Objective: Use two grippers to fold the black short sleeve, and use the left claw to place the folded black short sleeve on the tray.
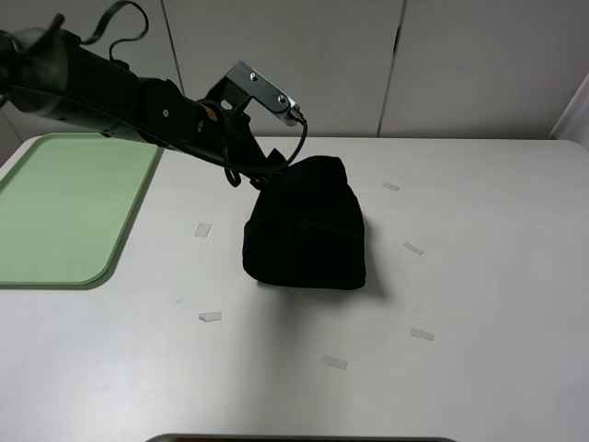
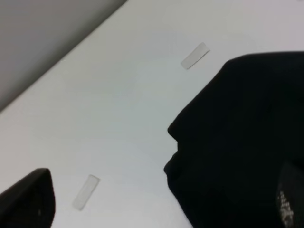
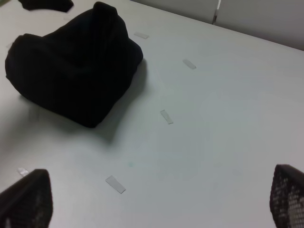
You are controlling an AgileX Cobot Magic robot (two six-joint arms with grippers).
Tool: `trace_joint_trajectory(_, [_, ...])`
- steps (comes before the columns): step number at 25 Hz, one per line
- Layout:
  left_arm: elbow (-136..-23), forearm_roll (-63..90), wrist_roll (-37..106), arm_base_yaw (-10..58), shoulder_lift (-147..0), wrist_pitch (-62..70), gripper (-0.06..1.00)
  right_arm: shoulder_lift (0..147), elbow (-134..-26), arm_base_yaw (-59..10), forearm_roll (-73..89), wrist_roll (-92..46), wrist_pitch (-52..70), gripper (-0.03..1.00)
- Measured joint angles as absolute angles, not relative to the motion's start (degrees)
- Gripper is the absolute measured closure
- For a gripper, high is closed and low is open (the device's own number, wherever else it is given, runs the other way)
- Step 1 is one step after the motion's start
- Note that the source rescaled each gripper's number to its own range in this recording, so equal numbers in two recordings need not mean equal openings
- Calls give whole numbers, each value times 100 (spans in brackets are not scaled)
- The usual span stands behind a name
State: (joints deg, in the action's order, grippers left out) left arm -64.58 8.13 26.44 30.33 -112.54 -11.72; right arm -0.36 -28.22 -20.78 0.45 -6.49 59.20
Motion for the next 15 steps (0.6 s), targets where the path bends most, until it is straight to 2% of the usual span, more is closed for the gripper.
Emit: trace_joint_trajectory(15, [-6525,874,2005,3608,-11844,-2547,3,-36,-2822,-2078,50,-649,5920,-3])
